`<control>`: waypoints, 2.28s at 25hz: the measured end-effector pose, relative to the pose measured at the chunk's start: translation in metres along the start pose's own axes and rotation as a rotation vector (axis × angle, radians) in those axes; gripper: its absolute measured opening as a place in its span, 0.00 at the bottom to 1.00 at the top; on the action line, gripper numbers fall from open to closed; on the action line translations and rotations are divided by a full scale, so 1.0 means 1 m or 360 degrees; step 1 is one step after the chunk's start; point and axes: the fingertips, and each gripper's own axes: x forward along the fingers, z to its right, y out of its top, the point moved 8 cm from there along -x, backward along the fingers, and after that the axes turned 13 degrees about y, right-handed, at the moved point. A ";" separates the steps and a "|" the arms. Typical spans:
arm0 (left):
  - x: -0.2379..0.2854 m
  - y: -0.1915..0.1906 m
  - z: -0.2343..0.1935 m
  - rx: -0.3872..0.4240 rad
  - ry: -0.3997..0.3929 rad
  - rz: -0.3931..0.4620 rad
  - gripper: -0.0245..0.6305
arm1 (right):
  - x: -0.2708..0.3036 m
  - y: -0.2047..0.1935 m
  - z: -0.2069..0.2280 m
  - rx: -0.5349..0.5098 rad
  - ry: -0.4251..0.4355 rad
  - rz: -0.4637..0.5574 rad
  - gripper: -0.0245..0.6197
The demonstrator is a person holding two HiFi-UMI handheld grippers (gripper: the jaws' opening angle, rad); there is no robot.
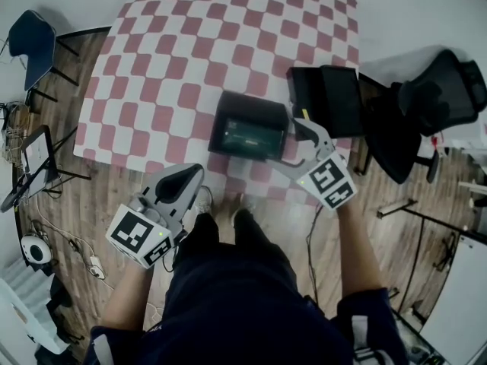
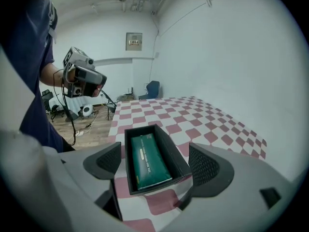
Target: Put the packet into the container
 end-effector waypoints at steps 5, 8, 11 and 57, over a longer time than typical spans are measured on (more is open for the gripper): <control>0.000 0.014 0.004 0.0051 -0.0044 0.0022 0.08 | -0.031 0.022 -0.014 0.0083 -0.0038 0.0243 0.73; 0.000 0.022 0.006 0.0081 -0.0072 0.0036 0.08 | -0.048 0.036 -0.024 0.0118 -0.0043 0.0368 0.72; -0.002 0.029 0.007 0.0103 -0.0095 0.0052 0.08 | -0.061 0.044 -0.032 0.0155 -0.0069 0.0483 0.67; -0.023 0.037 0.002 0.0187 -0.0288 0.0093 0.08 | -0.049 0.032 -0.089 0.0605 -0.0299 0.0708 0.06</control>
